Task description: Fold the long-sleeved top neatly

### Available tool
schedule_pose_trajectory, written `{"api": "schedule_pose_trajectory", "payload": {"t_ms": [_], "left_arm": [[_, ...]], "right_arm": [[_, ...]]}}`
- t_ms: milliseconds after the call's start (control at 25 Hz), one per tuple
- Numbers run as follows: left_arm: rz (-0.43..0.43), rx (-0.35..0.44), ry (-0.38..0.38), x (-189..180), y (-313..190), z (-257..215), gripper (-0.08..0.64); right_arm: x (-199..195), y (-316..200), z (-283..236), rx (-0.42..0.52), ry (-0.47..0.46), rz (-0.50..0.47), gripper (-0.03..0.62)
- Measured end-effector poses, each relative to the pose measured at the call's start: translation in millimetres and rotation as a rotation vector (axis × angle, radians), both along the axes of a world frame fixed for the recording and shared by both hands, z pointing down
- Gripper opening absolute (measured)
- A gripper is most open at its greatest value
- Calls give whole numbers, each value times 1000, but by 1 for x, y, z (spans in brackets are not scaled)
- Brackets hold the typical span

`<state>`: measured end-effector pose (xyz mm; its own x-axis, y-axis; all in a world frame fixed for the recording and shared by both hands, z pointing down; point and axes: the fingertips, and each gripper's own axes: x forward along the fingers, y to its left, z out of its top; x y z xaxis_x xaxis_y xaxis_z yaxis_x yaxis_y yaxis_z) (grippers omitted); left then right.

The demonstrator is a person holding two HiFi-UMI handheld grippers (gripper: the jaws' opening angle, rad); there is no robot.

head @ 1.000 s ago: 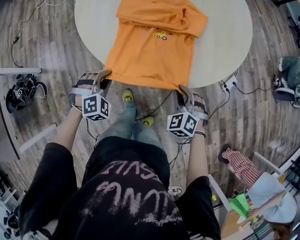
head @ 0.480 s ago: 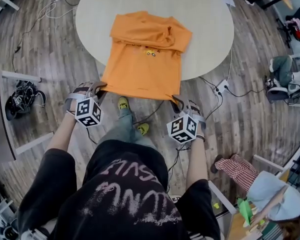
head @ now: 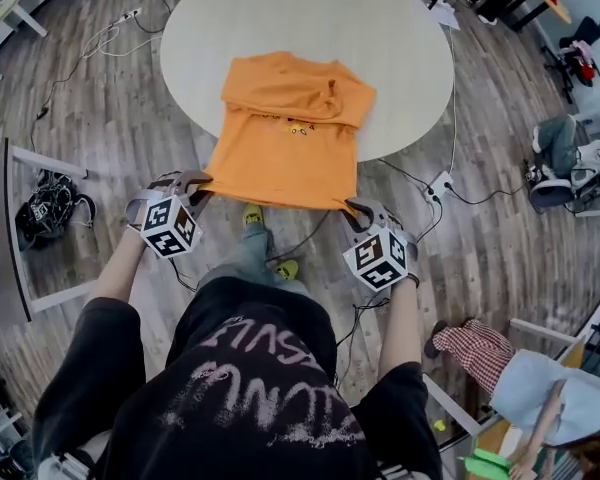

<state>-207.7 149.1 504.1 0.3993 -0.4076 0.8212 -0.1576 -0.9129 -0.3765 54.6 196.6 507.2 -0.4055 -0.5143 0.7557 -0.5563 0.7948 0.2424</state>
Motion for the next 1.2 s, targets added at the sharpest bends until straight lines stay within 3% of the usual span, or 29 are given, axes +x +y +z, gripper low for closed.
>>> {"api": "schedule_pose_trajectory", "payload": {"t_ms": [240,600,1200], "left_arm": [[16,-74,66,9,-20,-37,48],[53,-167,147,11,-92,-67,49],[48,-339,183,35,-255,-41,49]], "right_arm": [[5,-16,-39,-66,-30,-53,66],[9,-80,-71,-138,-56,-78,67],[26,-231,-51,-219,4,-19,67]]}}
